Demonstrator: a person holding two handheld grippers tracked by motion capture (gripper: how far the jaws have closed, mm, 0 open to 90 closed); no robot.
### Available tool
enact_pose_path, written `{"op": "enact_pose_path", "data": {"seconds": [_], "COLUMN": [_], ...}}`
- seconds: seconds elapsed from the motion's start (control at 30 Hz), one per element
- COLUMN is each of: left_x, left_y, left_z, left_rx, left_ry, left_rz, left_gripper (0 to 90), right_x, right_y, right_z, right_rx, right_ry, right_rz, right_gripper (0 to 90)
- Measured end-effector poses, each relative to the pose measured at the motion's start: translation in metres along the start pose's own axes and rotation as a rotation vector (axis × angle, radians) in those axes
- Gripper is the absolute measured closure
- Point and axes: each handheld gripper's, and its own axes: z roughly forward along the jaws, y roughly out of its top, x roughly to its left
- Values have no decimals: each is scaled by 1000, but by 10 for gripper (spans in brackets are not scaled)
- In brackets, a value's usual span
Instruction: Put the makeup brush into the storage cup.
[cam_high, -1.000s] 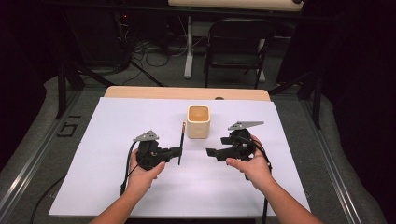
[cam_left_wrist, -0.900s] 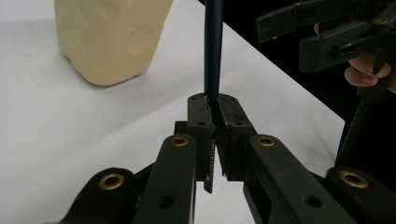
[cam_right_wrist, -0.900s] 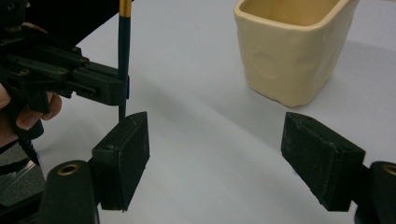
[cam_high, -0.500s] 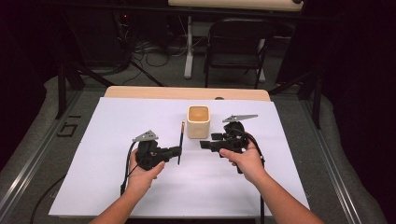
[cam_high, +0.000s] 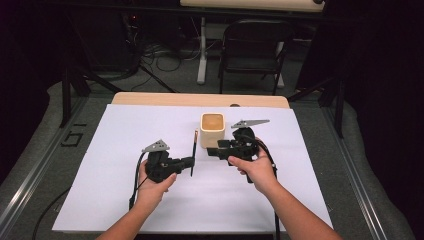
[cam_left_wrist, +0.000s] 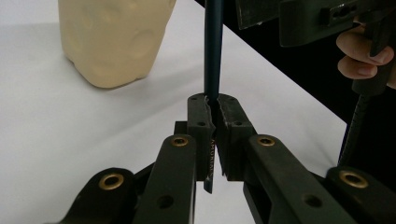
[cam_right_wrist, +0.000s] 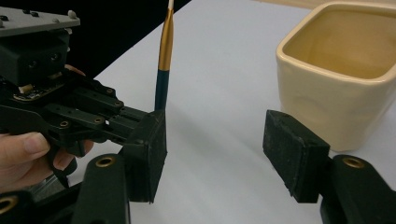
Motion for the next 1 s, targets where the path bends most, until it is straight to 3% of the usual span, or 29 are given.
{"op": "enact_pose_path", "data": {"seconds": [0.37,0.8,1.0], "left_x": [-1,0,-1], "left_y": [-1,-5,-7], "left_z": [1,3,5], "left_rx": [-2,-37,-37], "left_ry": [-2,-32,-33], "left_rz": [-1,-69,-70], "left_gripper": [850,849,849], "right_x": [0,2,1], "right_y": [1,2,2], "right_z": [4,11,13], "right_rx": [-30,-66,-96], "right_ry": [28,61,77], "right_rz": [71,114,137], "right_gripper": [425,464,513]}}
